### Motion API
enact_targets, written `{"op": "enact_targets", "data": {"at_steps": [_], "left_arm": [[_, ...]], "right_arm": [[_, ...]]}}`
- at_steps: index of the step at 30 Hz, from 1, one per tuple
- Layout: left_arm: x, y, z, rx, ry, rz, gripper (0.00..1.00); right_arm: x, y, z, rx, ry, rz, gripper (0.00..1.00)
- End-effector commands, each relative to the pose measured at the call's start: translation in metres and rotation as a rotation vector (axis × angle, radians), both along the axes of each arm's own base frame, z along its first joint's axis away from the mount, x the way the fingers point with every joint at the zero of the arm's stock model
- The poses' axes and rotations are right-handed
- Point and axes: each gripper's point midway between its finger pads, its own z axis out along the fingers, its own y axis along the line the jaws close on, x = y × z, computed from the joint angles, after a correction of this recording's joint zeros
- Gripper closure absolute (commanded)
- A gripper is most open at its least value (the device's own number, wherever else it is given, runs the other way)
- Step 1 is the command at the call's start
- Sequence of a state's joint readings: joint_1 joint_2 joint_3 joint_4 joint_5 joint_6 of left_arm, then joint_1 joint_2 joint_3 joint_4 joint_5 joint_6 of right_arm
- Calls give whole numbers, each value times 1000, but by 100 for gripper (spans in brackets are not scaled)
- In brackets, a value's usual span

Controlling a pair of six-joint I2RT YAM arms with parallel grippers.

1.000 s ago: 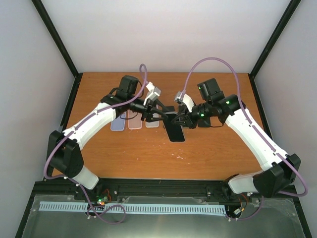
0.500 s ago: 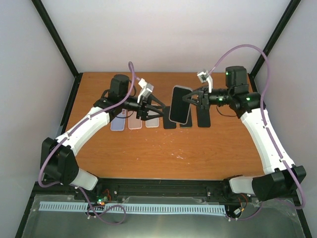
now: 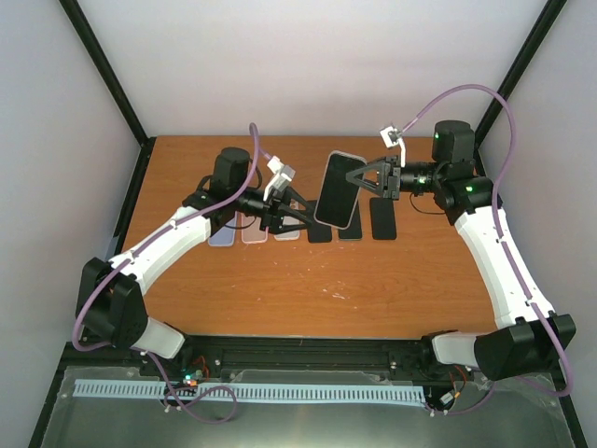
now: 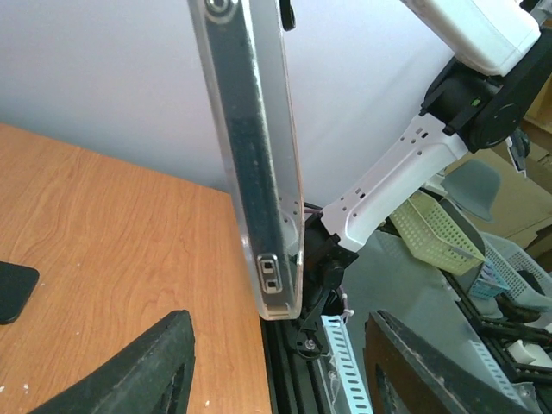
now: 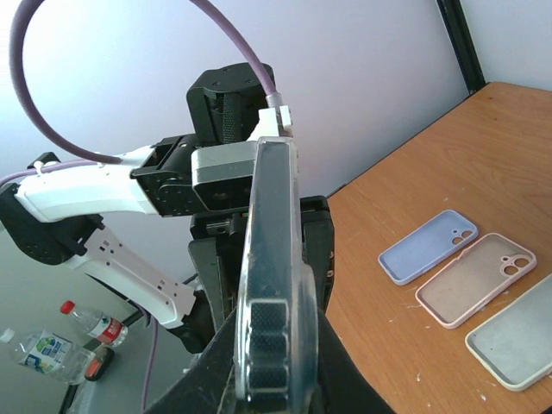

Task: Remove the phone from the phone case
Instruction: Pick up the phone at the center of the board.

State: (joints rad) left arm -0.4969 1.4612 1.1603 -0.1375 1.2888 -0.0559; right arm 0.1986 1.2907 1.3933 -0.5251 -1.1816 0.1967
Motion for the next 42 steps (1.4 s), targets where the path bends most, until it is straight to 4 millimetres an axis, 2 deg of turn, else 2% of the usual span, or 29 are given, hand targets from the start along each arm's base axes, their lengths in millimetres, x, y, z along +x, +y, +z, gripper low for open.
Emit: {"op": "enact_targets", "data": {"at_steps": [1, 10, 28, 42], "left_arm": [[-2, -3, 17, -38, -27, -27, 46], [14, -8, 9, -5, -12, 45, 59], [46, -12, -12, 64, 56, 169, 76], [80, -7, -36, 123, 137, 292, 81]], "right_arm": [[-13, 0, 18, 43, -50, 51, 97], [-22, 0, 21, 56, -52, 85, 97], [-43, 1, 24, 102, -17, 190, 97], [-55, 2, 22, 123, 16, 252, 97]]}}
